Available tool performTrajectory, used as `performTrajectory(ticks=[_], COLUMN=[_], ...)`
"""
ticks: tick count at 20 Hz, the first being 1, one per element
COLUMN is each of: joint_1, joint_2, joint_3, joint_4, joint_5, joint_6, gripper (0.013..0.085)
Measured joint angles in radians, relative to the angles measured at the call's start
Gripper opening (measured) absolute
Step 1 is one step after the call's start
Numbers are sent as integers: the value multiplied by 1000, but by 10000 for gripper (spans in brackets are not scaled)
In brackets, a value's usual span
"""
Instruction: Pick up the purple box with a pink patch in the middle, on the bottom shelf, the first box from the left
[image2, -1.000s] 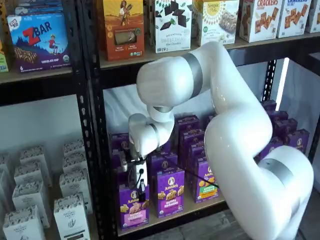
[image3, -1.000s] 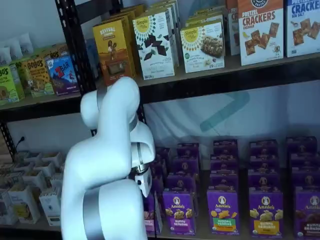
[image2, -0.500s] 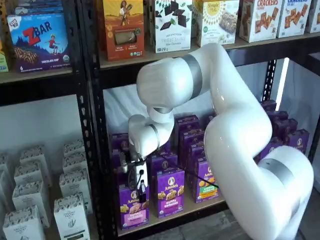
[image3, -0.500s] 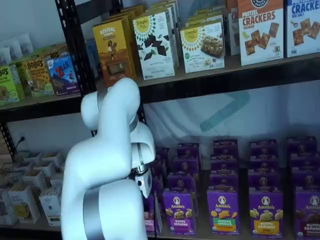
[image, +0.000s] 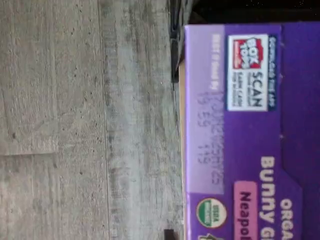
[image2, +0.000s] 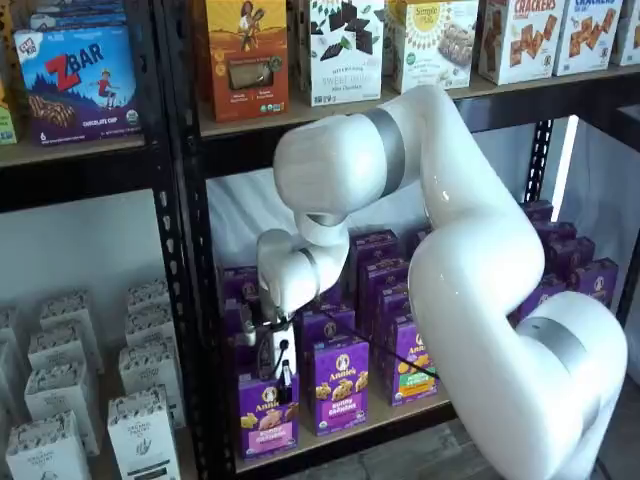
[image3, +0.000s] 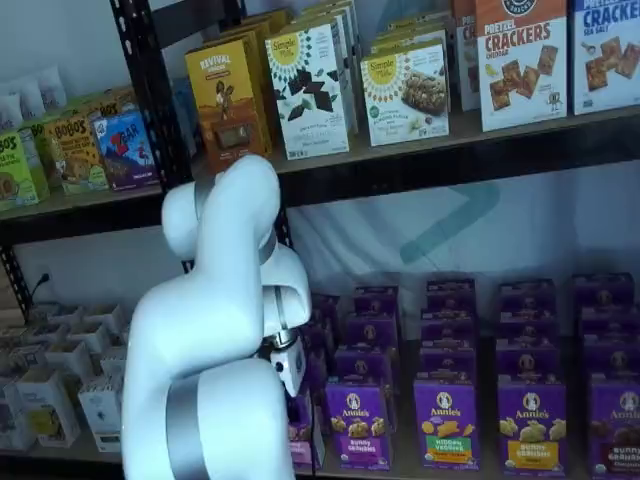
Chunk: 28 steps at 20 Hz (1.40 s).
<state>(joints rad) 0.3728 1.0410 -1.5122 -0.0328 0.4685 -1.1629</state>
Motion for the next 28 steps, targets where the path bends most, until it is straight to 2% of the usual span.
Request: performTrajectory(ticks=[6,12,15,28], joint_1=[-3,-1,-1,3], joint_2=[-3,2,5,7], joint_3=[7,1,1,2], joint_4=[-1,-3,-22,-28], joint_5=[-5,3,-7,-8], joint_6=[-2,1,19,27], gripper=[490,330,330,330])
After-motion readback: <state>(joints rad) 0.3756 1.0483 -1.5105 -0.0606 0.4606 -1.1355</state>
